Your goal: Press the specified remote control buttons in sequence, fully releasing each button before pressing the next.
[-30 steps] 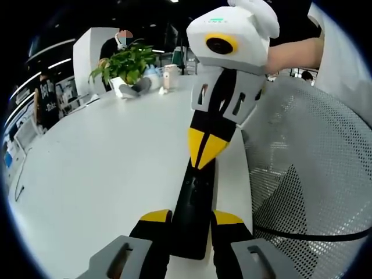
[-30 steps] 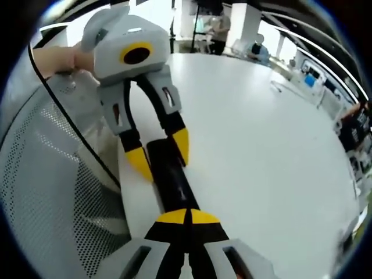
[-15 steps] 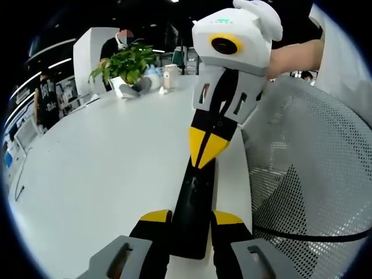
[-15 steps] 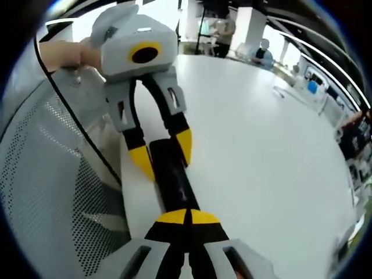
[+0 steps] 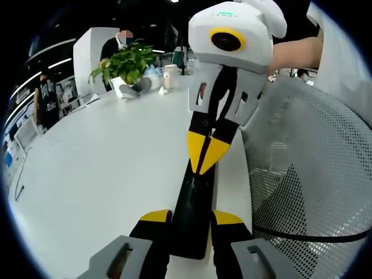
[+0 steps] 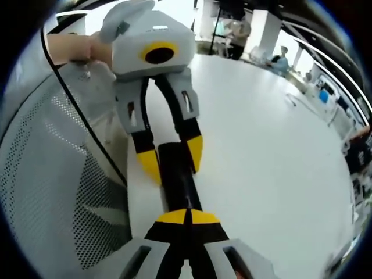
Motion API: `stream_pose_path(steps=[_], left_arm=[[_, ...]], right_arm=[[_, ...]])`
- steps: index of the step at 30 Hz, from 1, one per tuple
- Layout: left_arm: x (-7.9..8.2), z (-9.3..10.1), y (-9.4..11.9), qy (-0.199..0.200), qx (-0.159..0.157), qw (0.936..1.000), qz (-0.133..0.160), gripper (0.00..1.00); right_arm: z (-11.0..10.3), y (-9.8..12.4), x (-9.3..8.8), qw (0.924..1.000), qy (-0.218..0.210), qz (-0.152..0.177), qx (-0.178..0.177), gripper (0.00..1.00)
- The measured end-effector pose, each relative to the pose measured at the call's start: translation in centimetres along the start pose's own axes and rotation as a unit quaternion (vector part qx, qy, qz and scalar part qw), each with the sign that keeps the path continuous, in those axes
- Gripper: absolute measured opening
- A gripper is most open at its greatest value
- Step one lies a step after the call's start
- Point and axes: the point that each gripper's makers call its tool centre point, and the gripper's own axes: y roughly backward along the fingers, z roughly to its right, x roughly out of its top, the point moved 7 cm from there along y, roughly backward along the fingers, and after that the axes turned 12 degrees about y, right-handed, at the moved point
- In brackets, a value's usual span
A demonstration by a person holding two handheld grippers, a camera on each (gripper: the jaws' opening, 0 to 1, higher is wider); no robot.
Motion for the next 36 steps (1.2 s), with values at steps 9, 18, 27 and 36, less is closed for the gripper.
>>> stream_pose_path(steps=[9, 18, 27, 36], left_arm=[[0.04, -0.02, 0.01, -0.001, -0.001, 1.0, 0.0, 0.26], [-0.01, -0.02, 0.01, 0.0, -0.001, 1.0, 0.001, 0.26], [-0.02, -0.07, -0.04, 0.0, -0.001, 1.0, 0.001, 0.26], [0.01, -0.03, -0.02, -0.001, -0.001, 1.0, 0.001, 0.26]], right_arm=[[0.26, 0.11, -0.08, 0.9998, -0.006, 0.004, 0.017, 0.0], [0.38, 0.04, -0.06, 0.9996, 0.002, 0.004, 0.029, 0.0], [0.38, 0.04, 0.06, 0.9987, 0.037, -0.003, 0.036, 0.0], [0.85, 0.07, 0.42, 0.9952, 0.065, -0.02, 0.07, 0.0]])
